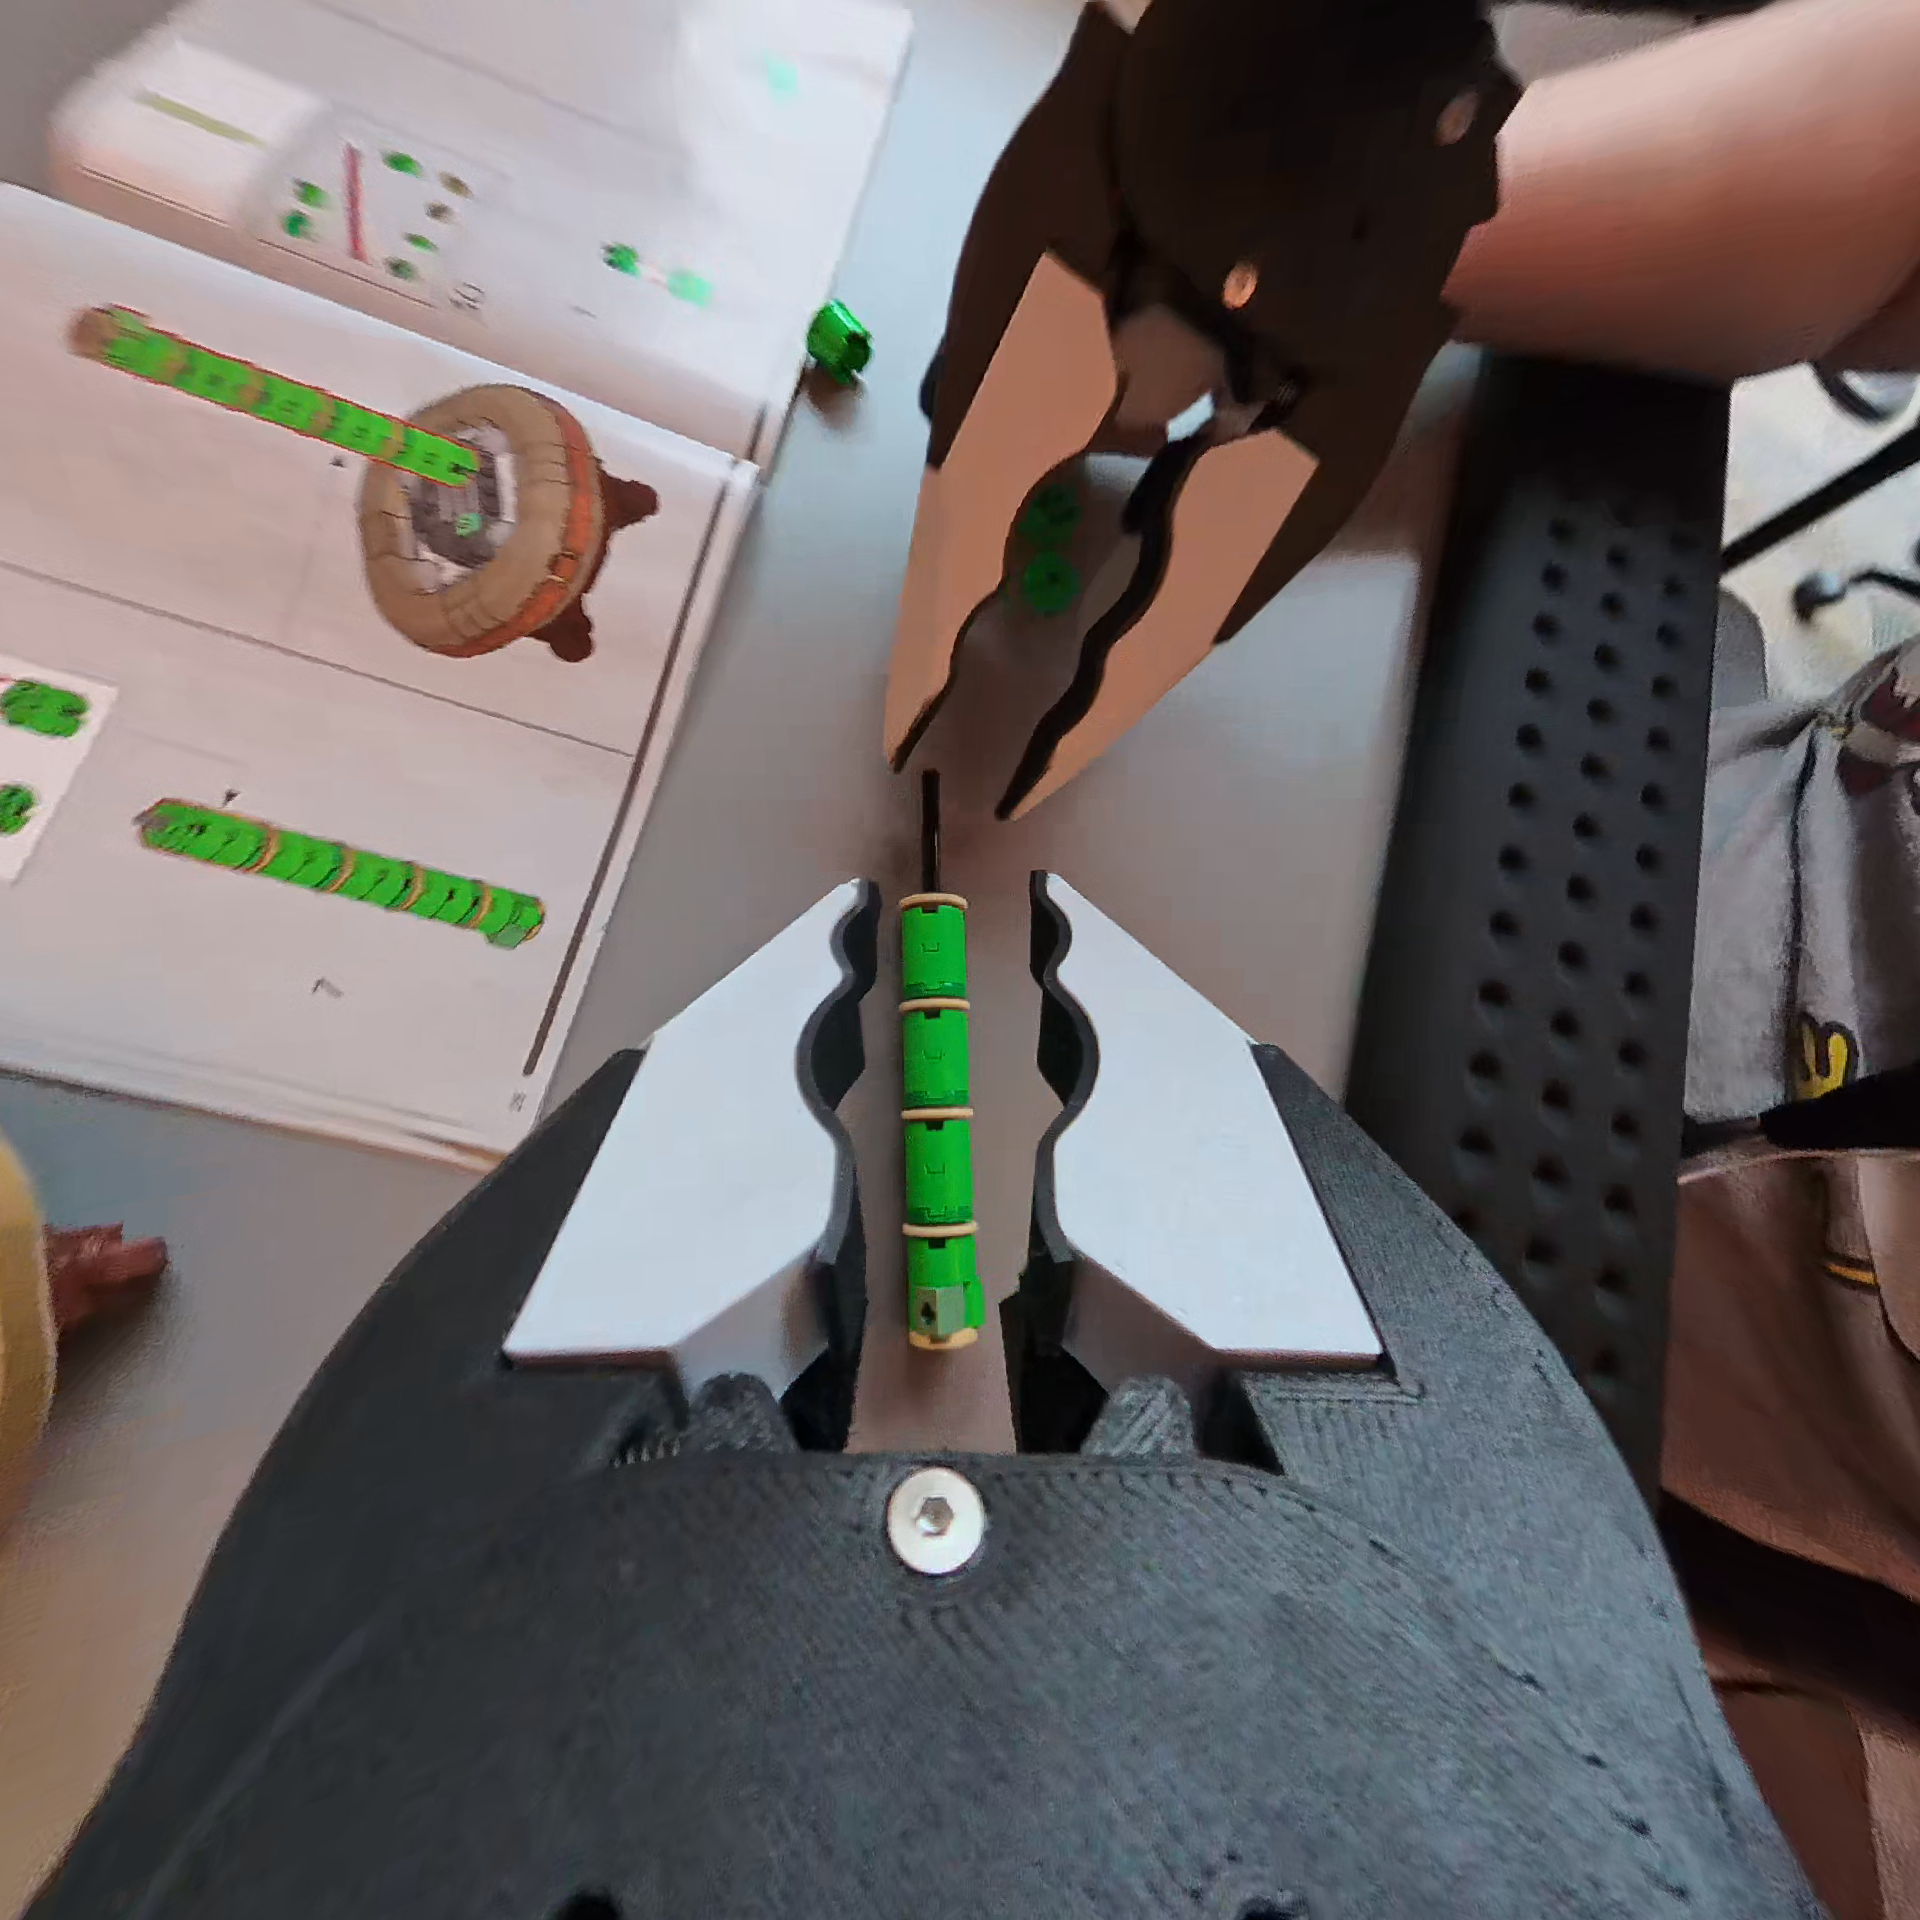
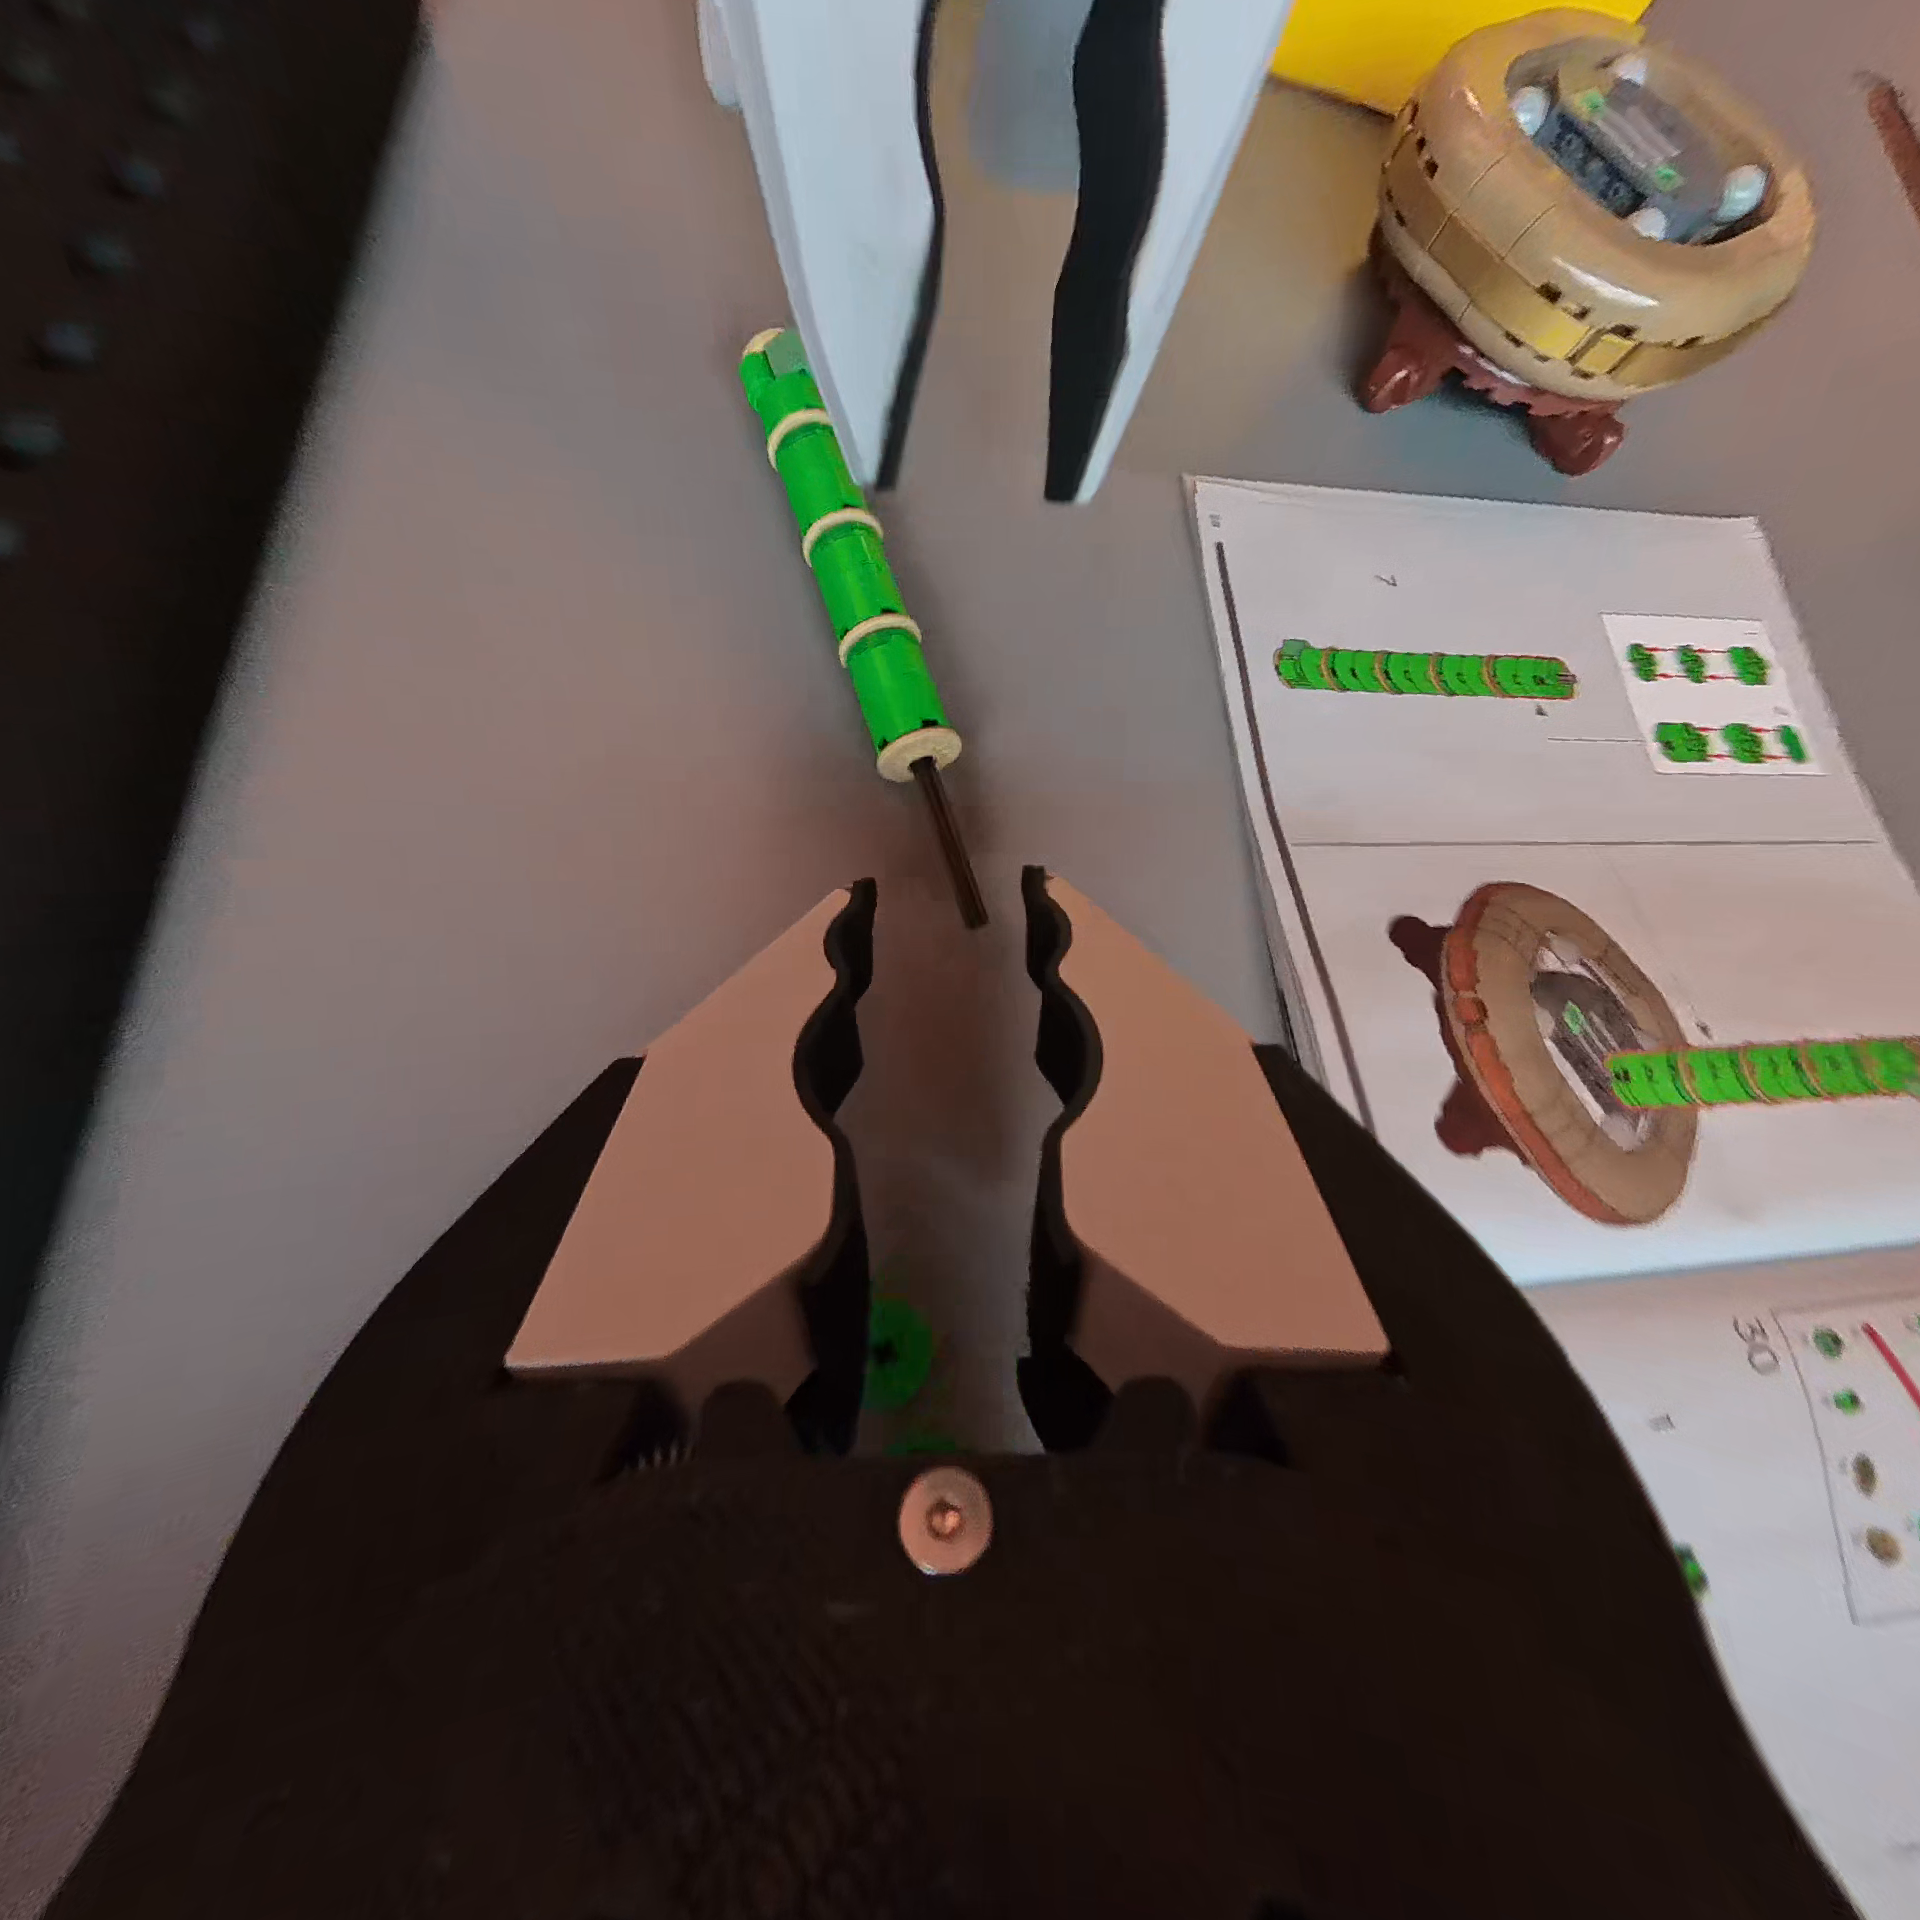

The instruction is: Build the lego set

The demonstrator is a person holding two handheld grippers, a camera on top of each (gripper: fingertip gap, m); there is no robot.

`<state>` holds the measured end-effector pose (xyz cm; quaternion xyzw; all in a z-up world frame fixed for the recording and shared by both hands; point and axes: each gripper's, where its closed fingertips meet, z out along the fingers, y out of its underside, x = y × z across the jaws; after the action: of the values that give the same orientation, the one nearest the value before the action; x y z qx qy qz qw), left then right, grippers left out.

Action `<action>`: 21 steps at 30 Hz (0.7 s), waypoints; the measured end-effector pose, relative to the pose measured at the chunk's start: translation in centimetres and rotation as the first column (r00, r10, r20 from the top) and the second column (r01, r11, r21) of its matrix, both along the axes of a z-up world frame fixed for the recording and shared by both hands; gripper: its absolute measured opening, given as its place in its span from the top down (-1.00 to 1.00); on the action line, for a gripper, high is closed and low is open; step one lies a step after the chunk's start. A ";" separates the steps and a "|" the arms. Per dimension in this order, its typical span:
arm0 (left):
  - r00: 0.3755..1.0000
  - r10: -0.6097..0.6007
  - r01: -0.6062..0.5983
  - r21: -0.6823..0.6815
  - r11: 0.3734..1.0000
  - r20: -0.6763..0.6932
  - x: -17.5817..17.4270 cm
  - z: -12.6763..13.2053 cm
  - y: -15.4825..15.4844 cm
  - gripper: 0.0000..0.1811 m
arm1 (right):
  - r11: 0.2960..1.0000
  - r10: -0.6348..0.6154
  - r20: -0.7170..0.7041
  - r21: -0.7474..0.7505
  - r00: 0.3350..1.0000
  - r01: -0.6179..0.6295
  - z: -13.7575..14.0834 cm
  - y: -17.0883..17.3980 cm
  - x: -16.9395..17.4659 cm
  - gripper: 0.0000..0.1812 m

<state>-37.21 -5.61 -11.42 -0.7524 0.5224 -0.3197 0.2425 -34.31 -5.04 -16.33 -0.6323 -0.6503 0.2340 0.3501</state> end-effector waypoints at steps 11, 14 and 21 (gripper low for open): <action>0.996 -0.055 0.072 0.252 0.965 -0.073 1.4 -2.2 -0.6 0.61 | 0.996 0.066 0.044 -0.063 0.997 -0.063 -0.8 -0.6 -0.7 0.97; 0.982 -0.087 0.141 0.343 0.929 -0.166 2.1 -3.5 -0.5 0.61 | 0.996 0.070 0.051 -0.055 0.996 -0.068 -0.9 -0.8 -0.7 0.96; 0.966 -0.129 0.197 0.319 0.927 -0.223 3.1 -5.7 -0.6 0.77 | 0.996 0.069 0.042 -0.057 0.997 -0.066 -0.9 -0.7 -0.6 0.96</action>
<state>-34.11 -6.22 -17.07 -0.6811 0.6521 -0.1680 0.2875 -34.86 -5.74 -17.18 -0.6244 -0.6720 0.2499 0.3099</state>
